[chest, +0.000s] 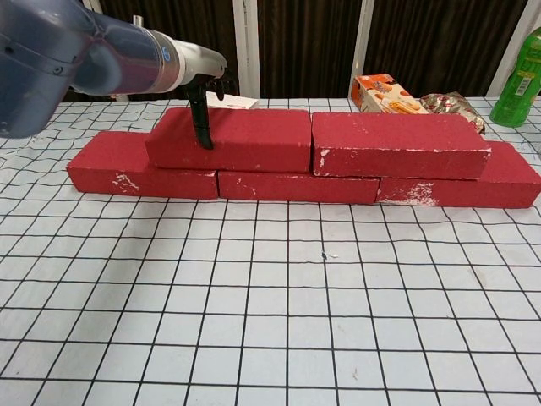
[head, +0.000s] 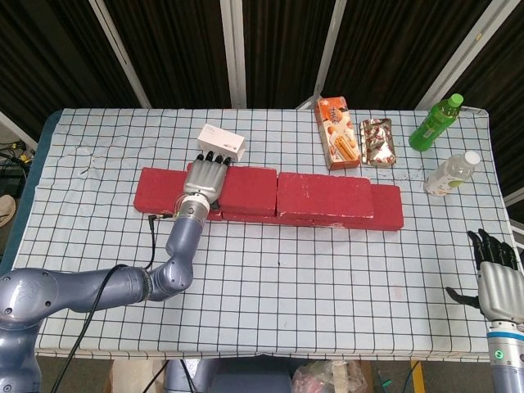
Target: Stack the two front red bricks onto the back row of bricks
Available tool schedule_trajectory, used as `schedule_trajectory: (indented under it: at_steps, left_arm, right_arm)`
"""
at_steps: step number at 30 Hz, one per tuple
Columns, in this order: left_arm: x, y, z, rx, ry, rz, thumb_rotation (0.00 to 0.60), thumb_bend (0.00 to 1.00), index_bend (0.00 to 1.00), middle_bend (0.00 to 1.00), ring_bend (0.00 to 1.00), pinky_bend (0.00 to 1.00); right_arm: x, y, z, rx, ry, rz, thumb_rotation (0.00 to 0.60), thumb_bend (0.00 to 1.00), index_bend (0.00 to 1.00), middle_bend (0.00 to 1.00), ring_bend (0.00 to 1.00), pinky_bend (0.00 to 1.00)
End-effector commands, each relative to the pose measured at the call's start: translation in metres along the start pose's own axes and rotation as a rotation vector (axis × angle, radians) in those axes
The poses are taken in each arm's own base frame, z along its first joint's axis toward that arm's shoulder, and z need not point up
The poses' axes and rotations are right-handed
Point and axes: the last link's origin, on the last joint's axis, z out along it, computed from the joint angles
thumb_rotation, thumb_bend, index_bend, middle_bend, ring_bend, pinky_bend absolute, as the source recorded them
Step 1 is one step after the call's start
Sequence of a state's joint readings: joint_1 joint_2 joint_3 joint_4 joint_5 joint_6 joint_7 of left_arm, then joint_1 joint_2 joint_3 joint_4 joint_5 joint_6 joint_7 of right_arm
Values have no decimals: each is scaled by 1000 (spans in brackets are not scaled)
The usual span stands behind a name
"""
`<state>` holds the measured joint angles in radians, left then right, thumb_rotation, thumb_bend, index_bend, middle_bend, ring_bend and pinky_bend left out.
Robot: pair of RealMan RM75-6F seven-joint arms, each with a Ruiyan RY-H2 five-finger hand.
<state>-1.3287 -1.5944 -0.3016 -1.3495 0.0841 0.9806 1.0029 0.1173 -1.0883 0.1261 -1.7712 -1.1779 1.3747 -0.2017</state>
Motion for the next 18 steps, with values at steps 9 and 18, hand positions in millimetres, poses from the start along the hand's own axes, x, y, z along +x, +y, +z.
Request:
schedule_trajectory:
  at_steps: [9,18]
  left_arm:
    - [0,1,-1,-3,3,0,600,0,123,103,65,133]
    - [21,-8,-14,6,38,-16,600,0,75,55,40,124]
  right_arm:
    - [0,0,0,-4,0,-1,600,154,48,0,0,0]
    - [1,1,0,-7,2,-4,600,153,48,0,0,0]
